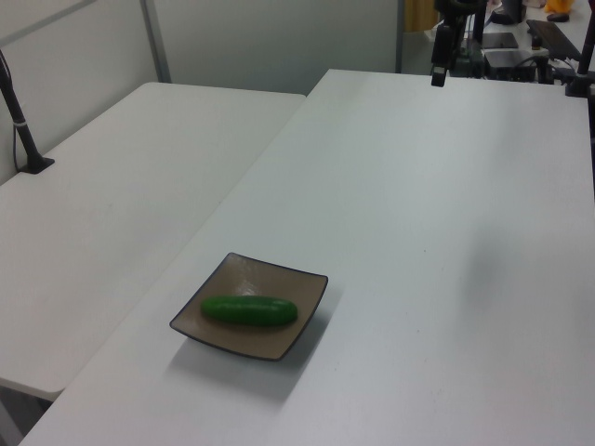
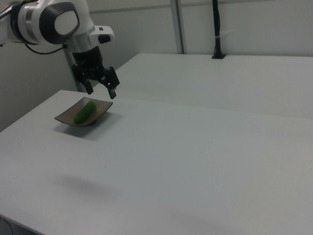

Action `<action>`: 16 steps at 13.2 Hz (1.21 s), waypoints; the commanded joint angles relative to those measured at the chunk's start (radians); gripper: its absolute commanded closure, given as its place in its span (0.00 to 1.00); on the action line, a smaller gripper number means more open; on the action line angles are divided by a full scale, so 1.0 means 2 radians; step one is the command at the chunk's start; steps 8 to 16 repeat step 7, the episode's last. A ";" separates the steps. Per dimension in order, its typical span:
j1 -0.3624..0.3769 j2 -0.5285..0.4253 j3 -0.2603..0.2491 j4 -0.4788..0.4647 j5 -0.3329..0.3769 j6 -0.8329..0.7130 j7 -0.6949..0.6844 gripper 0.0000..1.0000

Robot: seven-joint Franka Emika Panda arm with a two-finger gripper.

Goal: Cucumber placed on a ceramic plate

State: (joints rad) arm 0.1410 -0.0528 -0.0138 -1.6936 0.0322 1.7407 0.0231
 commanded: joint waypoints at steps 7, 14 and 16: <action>-0.001 0.003 0.000 -0.011 0.009 0.016 -0.032 0.00; -0.001 0.003 0.000 -0.011 0.009 0.016 -0.032 0.00; -0.001 0.003 0.000 -0.011 0.009 0.016 -0.032 0.00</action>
